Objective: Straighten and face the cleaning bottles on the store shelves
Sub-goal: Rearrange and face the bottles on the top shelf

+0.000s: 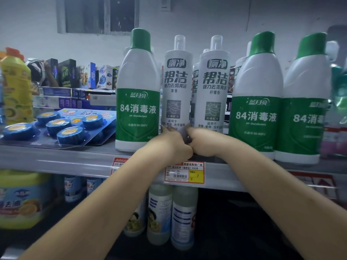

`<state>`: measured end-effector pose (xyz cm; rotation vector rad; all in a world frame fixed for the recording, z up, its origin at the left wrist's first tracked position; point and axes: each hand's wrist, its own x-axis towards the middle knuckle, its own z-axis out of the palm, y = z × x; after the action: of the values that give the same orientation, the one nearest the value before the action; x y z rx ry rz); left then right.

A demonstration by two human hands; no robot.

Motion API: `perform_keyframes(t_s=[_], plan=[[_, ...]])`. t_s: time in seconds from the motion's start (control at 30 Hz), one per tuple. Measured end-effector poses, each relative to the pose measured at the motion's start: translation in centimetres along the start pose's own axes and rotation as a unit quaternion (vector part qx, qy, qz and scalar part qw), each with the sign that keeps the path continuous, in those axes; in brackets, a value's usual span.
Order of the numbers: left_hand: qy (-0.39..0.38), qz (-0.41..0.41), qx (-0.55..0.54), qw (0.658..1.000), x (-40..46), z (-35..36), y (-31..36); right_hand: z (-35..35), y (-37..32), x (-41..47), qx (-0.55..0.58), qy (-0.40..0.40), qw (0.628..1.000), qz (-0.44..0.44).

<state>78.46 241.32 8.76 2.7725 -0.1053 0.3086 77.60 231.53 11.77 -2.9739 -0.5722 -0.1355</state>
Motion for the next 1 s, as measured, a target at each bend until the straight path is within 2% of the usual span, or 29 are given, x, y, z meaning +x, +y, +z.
perform_keyframes(t_s=[0.27, 0.37, 0.43, 0.5, 0.6, 0.67, 0.73, 0.8, 0.9, 1.0], plan=[[-0.031, 0.052, 0.039, 0.997, -0.8, -1.6, 1.0, -0.1, 0.4, -0.3, -0.026, 0.009, 0.999, -0.022], [-0.036, 0.044, 0.045, 0.997, -0.7, -0.9, 0.9, 0.4, 1.0, 0.1, 0.019, 0.055, 0.998, -0.019], [0.025, 0.078, 0.039, 0.996, -1.0, -0.4, 0.8, 0.6, 1.2, 0.0, 0.050, 0.093, 0.994, -0.020], [0.125, 0.137, 0.019, 0.983, -1.8, -0.2, 0.7, 0.7, 1.3, -0.4, 0.061, 0.129, 0.989, -0.027], [0.307, 0.208, -0.044, 0.928, -3.1, -0.2, -0.2, 0.8, 1.1, -1.0, 0.078, 0.198, 0.977, -0.033], [0.401, 0.209, -0.066, 0.890, -3.5, -0.6, -1.1, 0.7, 0.8, -1.1, 0.095, 0.227, 0.968, -0.039], [0.459, 0.167, -0.060, 0.870, -3.4, -0.9, -2.5, 0.7, 0.2, -1.0, 0.120, 0.235, 0.964, -0.040], [0.454, 0.099, -0.073, 0.883, -3.0, -1.4, -4.0, 0.5, -0.9, -0.6, 0.155, 0.231, 0.960, -0.036], [0.392, 0.012, -0.145, 0.909, -1.8, -2.1, -6.0, 0.5, -2.9, 0.4, 0.229, 0.209, 0.950, -0.031], [0.341, -0.004, -0.227, 0.912, -0.8, -2.3, -7.2, 0.9, -4.6, 1.8, 0.321, 0.182, 0.929, -0.035]])
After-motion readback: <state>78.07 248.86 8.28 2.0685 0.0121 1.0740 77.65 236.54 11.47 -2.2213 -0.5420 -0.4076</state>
